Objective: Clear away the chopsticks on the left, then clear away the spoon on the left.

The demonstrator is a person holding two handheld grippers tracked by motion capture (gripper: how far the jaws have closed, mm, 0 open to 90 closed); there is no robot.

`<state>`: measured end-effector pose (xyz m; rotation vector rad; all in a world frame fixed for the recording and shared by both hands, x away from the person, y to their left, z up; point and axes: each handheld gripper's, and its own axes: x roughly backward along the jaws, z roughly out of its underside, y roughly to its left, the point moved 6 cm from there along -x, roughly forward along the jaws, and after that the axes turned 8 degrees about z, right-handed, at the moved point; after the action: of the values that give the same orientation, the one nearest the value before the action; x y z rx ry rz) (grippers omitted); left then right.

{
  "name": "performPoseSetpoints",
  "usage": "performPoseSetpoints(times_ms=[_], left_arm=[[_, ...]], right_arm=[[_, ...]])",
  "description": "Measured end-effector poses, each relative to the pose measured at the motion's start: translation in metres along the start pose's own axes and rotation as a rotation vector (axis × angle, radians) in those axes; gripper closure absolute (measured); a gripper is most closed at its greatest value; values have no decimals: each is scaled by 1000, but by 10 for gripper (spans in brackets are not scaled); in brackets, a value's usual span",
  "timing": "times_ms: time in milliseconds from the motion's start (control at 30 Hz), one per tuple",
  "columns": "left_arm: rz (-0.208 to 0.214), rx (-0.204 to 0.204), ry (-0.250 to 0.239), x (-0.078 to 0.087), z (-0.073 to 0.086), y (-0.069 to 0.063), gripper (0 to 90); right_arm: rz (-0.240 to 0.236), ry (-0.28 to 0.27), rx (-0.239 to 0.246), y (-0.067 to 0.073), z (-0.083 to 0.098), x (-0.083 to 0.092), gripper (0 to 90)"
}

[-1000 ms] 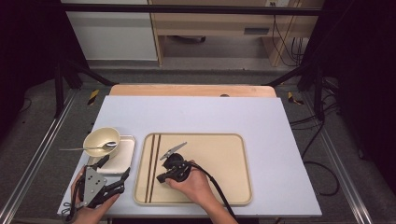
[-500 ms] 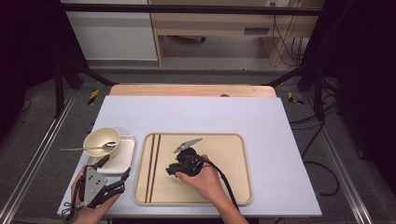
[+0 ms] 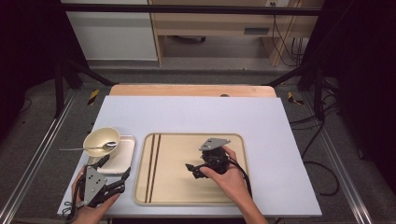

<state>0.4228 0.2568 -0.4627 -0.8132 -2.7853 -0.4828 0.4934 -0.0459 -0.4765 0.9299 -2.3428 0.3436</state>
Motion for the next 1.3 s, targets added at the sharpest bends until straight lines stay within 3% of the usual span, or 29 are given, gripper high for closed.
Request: performPoseSetpoints(times_ms=[100,200,367,433,467,600,833,967,1000,1167,1200,1233,1267,1300], left_arm=[[4,4,-5,0,0,0,198],[13,22,-15,0,0,0,185],[17,48,-30,0,-1,2,170],[17,54,-32,0,-1,2,165],[15,55,-31,1,0,3,162],[15,60,-40,2,-1,5,156],[1,68,-54,5,-2,8,155],[-21,97,-74,11,-3,16,154],[-33,119,-88,14,-4,20,154],[-71,142,-94,21,-3,29,155],[-99,169,-87,25,-1,34,156],[-99,169,-87,25,-1,34,160],[-133,198,-79,28,2,41,163],[-133,198,-79,28,2,41,168]], right_arm=[[35,-25,-9,-10,3,9,132],[105,-36,4,-30,13,28,142],[200,-118,-8,-58,27,52,123],[216,-136,-9,-63,29,56,122],[253,-168,-3,-71,33,62,118],[321,-208,5,-83,40,68,122],[358,-221,-14,-92,50,74,119],[372,-241,-26,-97,55,80,134],[376,-254,-36,-99,57,82,135],[378,-265,-56,-101,60,84,136],[375,-261,-59,-101,61,84,135],[375,-261,-59,-101,61,84,135],[378,-255,-63,-101,61,84,133],[378,-255,-63,-101,61,84,133]])
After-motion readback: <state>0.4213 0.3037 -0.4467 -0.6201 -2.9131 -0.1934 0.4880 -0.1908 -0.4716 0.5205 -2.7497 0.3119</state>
